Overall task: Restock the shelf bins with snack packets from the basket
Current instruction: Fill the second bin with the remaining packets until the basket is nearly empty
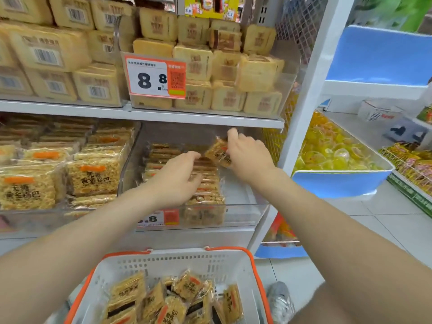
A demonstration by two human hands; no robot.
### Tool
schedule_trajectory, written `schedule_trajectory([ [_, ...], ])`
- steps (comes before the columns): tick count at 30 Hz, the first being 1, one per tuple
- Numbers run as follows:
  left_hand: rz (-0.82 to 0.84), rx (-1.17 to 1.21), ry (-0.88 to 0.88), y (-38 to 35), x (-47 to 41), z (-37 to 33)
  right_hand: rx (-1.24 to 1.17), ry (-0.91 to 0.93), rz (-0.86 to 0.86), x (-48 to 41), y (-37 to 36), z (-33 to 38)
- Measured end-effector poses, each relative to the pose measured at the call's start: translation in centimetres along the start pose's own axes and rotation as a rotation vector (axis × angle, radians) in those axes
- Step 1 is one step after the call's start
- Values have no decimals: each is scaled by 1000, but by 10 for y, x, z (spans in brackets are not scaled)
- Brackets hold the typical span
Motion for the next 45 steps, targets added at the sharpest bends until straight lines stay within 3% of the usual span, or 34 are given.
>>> schedule_trajectory([
  [3,86,-151,-30,-18,-26,9,188,-107,3,-13,-14,-20],
  [7,117,-211,2,-33,-63,28,275,-90,24,-28,-37,-19],
  [10,91,-235,-22,-41,-86,35,240,-73,-68,-44,-44,-11],
  [16,181,-272,-113,-66,-110,33,256,-140,66,-68,-59,-22],
  [24,201,-404,-15,-60,-112,45,263,-64,28,-62,-51,-21],
  [33,147,-479,19,-56,-111,51,260,-29,118,-59,-74,-20],
  [37,130,-495,-12,-58,-112,50,205,-62,119,-66,-86,-17],
  [41,148,-442,-12,-61,-114,59,61,-129,252,-66,-110,-12],
  [45,179,-404,-13,-66,-116,64,-5,-208,167,-72,-111,-17],
])
Point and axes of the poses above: each hand's wrist, its own x-axis away from the middle knuckle, its own y-axis out of the back of the hand, z = x × y, the point moved 9 cm from there along -x, towards the middle knuckle, and after that the axes turned 1 degree about -y, right-handed, at the moved point
